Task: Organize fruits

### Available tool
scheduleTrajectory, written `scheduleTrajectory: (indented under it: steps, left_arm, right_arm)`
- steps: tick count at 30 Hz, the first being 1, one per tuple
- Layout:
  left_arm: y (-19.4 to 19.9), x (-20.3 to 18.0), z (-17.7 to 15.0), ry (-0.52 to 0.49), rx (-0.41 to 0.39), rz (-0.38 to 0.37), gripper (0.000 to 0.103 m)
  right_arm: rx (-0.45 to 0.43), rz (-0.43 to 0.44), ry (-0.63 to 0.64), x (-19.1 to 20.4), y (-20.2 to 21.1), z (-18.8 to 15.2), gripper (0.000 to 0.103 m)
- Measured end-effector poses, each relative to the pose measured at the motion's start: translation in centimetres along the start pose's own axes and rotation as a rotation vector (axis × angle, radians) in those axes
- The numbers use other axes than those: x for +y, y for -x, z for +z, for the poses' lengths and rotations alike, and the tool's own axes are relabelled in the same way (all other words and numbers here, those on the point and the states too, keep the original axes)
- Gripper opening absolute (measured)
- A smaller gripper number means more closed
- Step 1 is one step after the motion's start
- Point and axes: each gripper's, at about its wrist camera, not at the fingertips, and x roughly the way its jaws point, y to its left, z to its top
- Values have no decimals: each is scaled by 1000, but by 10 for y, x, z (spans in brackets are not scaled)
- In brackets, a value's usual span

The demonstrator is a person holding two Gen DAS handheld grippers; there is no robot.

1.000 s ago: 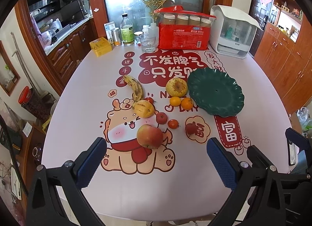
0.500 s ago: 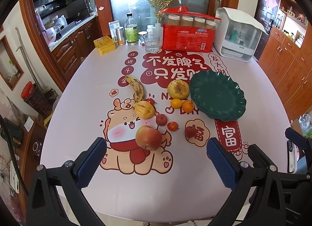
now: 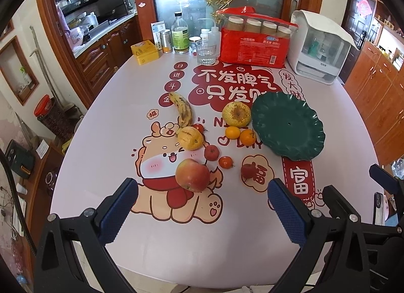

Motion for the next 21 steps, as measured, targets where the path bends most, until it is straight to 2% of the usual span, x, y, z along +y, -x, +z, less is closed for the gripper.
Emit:
scheduleTrajectory:
  steps: [11,21]
  left_arm:
    - [6,2,1,-20,-30,38,102]
    - [1,22,23,-49,-45,-31,102]
  right_arm:
    - [2,31,28,-1,-4,2,97]
    - [-5,0,5,12,-3,17,97]
